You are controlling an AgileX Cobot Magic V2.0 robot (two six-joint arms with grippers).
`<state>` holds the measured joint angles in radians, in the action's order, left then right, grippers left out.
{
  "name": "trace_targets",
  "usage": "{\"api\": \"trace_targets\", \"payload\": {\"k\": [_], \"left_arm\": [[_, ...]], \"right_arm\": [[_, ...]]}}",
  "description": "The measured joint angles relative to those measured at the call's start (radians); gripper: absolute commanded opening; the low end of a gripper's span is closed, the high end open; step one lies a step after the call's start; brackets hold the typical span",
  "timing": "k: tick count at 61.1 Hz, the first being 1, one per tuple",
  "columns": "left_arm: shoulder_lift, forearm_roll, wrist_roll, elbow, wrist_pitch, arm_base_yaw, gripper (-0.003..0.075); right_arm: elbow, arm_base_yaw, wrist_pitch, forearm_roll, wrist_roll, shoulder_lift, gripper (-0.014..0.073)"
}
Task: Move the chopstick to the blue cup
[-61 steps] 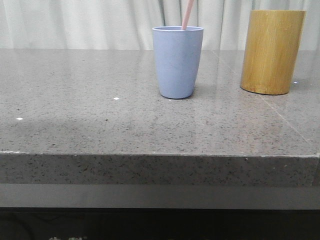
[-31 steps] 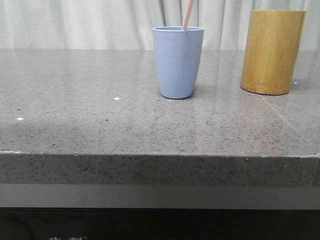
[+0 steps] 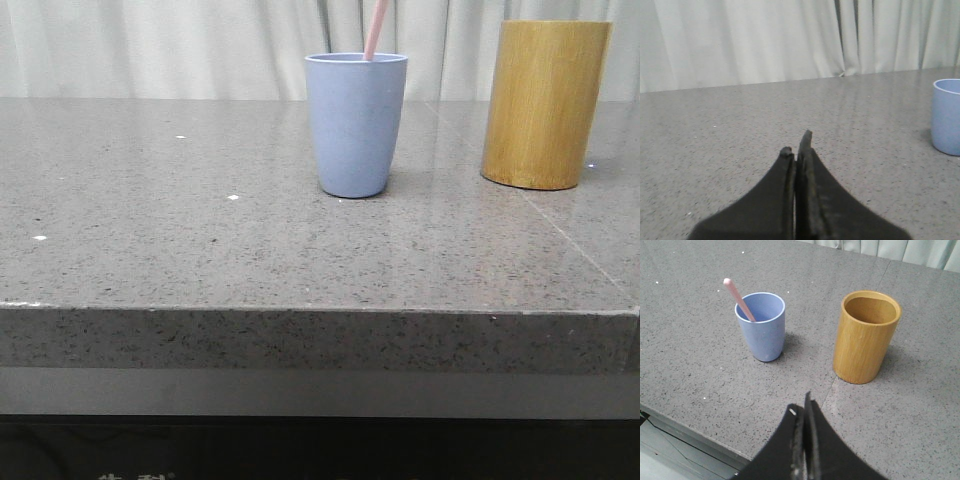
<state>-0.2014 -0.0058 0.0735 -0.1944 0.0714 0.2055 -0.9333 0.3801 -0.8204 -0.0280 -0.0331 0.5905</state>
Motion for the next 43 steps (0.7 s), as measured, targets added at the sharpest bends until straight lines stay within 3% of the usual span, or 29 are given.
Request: {"api": "trace_targets", "payload": {"k": [16,43], "left_arm": [[0.190,-0.129,0.000,0.198,-0.034,-0.084,-0.0019],[0.205,-0.155,0.000,0.198,-0.029,-0.086,-0.0019]], "right_arm": [[0.000,0.000,0.000,0.000,-0.001,0.000,-0.0067],[0.001,0.000,0.000,0.000,-0.001,0.000,-0.0067]]}}
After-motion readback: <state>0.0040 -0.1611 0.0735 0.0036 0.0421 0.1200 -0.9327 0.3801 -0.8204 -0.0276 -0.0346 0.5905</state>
